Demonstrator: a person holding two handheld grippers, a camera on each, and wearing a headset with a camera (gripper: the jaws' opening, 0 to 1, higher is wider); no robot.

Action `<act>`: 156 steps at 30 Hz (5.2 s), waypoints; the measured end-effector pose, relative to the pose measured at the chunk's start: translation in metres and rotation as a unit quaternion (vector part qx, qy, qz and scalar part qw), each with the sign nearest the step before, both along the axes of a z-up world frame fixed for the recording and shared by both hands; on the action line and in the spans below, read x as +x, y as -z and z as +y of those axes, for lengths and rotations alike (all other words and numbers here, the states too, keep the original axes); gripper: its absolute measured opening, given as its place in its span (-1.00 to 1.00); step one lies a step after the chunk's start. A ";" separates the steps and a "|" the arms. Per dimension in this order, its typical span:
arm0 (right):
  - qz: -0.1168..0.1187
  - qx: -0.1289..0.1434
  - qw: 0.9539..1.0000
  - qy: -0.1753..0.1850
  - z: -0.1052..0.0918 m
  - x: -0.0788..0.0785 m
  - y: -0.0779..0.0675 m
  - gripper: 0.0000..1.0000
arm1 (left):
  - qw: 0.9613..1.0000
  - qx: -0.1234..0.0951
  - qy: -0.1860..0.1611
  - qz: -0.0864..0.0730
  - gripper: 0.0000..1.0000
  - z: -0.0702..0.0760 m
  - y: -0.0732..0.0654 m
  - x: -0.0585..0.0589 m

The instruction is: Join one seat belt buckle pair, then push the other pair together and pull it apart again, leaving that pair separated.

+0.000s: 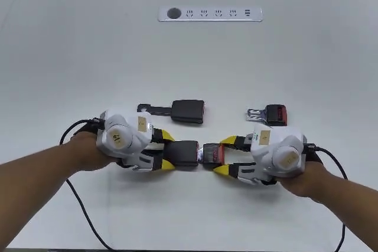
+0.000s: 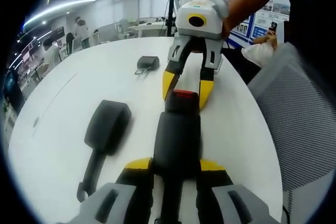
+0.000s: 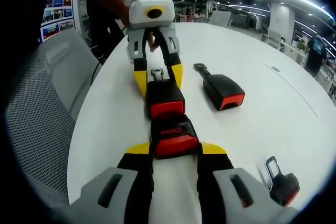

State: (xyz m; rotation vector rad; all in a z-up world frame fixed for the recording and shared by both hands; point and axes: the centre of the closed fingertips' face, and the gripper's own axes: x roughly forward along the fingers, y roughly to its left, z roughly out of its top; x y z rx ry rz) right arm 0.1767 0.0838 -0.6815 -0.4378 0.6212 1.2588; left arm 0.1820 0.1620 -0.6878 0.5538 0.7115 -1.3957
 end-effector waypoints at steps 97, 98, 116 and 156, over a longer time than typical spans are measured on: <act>0.016 -0.014 0.998 0.062 -0.134 0.101 -0.015 0.31 | 0.999 0.009 -0.016 -0.030 0.44 -0.011 -0.022 0.094; 0.023 -0.016 0.998 0.062 -0.135 0.101 -0.012 0.30 | 0.999 0.009 -0.016 -0.029 0.44 -0.011 -0.021 0.094; 0.032 -0.043 0.998 0.014 -0.139 0.099 0.010 -0.23 | 1.000 0.012 0.004 -0.019 0.07 -0.021 0.002 0.097; 0.016 -0.035 0.999 -0.021 -0.076 0.098 0.011 -0.35 | 1.000 0.020 0.005 -0.018 -0.31 -0.027 -0.002 0.092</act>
